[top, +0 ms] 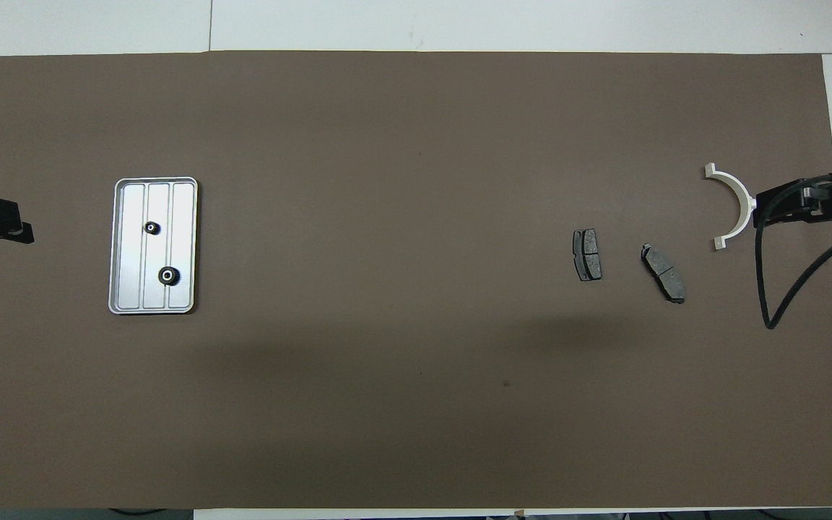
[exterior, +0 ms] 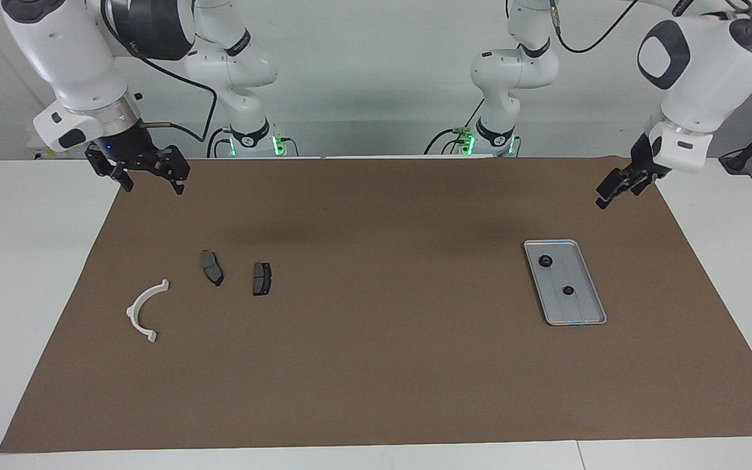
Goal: Pick bearing gear from pile to tray
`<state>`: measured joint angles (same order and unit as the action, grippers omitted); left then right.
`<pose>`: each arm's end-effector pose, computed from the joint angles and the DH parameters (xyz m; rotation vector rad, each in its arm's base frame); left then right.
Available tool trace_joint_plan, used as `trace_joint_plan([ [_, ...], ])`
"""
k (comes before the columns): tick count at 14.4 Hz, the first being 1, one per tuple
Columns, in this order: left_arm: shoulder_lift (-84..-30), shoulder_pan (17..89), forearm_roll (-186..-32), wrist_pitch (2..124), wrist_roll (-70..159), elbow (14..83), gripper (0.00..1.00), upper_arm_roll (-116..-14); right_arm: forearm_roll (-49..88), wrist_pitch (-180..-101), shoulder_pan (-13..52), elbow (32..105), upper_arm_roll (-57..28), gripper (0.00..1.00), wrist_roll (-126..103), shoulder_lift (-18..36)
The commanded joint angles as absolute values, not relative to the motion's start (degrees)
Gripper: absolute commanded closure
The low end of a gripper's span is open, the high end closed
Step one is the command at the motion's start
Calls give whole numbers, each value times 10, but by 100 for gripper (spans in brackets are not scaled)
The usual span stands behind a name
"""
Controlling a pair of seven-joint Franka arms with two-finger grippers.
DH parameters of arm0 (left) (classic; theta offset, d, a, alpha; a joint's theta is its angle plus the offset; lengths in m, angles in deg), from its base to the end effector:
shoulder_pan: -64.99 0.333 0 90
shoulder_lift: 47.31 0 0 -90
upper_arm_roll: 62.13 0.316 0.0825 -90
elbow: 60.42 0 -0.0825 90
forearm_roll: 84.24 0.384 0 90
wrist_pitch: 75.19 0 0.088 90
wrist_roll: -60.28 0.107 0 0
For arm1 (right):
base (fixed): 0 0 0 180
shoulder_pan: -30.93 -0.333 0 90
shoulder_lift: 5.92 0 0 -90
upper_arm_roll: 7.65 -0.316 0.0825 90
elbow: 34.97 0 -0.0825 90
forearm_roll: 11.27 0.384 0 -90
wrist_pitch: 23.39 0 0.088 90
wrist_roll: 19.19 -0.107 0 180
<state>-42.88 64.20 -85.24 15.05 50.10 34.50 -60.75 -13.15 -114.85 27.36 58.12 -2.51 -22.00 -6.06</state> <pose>0.5301 0.0041 0.6263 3.1089 0.2931 -0.0093 0.5544 -0.0187 0.6026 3.1063 -0.1168 -0.0399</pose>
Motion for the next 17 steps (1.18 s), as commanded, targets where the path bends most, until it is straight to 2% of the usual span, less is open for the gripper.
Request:
trace_joint_plan([
  [1, -433, 652, -850, 168, 538, 365, 0, -620, -122, -1147, 271, 593, -23, 0, -223, -72],
  [17, -438, 651, -846, 210, 590, 359, 0, -619, -122, -1149, 271, 592, -23, 0, -221, -72],
])
